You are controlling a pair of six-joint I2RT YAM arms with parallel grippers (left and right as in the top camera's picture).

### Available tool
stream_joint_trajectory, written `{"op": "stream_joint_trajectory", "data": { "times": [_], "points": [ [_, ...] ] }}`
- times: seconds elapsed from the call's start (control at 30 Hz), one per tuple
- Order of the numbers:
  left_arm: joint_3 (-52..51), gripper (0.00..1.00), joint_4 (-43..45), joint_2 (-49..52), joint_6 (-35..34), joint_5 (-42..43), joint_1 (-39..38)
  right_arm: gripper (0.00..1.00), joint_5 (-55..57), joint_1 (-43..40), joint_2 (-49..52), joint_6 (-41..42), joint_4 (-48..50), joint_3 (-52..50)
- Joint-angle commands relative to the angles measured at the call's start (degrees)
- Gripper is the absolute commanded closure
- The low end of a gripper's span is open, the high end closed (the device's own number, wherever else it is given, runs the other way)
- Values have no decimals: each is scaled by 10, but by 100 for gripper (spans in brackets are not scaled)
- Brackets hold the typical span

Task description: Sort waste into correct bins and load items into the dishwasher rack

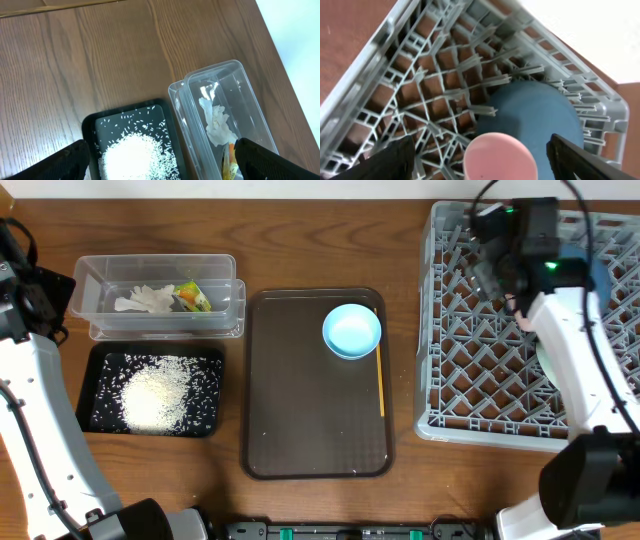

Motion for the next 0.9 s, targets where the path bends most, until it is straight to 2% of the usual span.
{"op": "stream_joint_trajectory", "data": {
  "times": [0.0, 0.13, 0.4, 0.57, 0.87],
  "points": [
    [0, 5, -1, 2, -1, -7, 1, 18, 77, 33, -5, -45, -14, 9],
    [0, 5, -1, 2, -1, -8, 1, 28, 85, 46, 6, -40, -34, 9],
    [0, 5, -1, 2, -1, -8, 1, 32, 124, 27, 64, -14, -64, 9],
    [0, 5, -1, 2, -1, -8, 1, 33, 163, 27, 68, -5, -74, 9],
    [0, 5, -1, 2, -1, -7, 1, 32, 151, 11, 68, 17, -107, 9]
  ]
}}
